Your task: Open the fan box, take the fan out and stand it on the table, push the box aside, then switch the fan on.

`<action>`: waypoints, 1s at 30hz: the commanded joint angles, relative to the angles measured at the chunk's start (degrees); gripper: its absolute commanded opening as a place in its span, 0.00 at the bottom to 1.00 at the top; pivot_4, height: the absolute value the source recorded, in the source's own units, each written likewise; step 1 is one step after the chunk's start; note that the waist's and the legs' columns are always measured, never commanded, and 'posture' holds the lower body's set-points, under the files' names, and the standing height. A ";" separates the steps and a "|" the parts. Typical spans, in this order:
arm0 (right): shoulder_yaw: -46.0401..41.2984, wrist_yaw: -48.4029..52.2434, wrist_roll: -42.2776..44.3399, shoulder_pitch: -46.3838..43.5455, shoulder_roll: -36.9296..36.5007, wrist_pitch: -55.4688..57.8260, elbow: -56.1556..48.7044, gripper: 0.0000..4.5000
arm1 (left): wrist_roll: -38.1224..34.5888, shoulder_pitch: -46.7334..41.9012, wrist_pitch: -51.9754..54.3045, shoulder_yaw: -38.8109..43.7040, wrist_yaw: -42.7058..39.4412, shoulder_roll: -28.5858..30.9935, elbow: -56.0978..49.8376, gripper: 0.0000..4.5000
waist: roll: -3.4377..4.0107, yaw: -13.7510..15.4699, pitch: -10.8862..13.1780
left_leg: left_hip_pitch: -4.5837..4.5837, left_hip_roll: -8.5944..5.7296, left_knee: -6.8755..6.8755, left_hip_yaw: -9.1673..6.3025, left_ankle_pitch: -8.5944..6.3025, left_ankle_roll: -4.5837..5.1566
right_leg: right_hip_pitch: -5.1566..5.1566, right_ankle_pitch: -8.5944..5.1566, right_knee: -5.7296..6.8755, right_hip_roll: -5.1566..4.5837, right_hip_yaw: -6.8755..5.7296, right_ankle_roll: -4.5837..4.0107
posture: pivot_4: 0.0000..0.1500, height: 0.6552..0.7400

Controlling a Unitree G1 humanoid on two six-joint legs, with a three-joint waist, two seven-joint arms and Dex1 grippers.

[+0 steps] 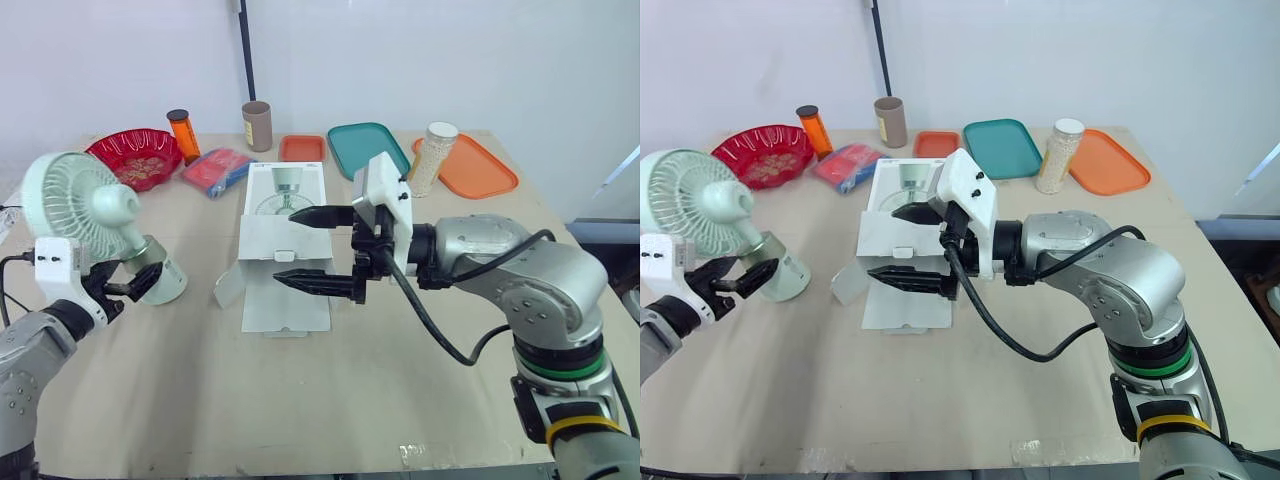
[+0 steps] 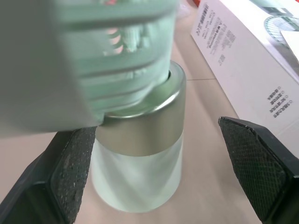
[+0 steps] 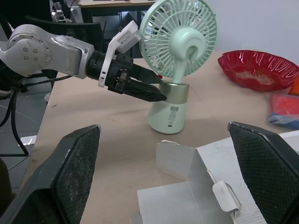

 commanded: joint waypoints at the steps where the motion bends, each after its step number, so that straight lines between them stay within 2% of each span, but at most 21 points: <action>1: -0.38 0.52 0.15 -0.29 -0.06 -0.82 -1.77 1.00 | -0.70 1.48 -1.99 2.56 -0.27 0.37 -2.90 0.98 | -0.02 -0.01 0.00 | 0.00 0.00 0.00 0.00 0.00 0.00 | 0.00 0.00 0.00 0.00 0.00 0.00 | 1.00 1.00; 21: -0.28 1.29 -0.06 0.11 -0.08 -0.87 -1.99 1.00 | -1.64 5.02 -2.88 2.40 0.38 -0.04 -5.76 0.98 | -0.03 -0.01 0.00 | 0.00 0.01 0.00 0.01 0.00 0.00 | -0.01 0.00 0.00 0.01 0.01 -0.01 | 1.00 1.00; 30: -0.83 1.47 0.31 0.79 -0.72 -0.74 -2.56 1.00 | -6.71 13.97 -1.37 9.06 -0.77 0.11 -10.14 0.98 | -0.04 -0.08 0.00 | 0.00 0.04 0.00 0.04 0.00 0.00 | -0.03 -0.02 0.00 0.02 0.03 -0.02 | 1.00 1.00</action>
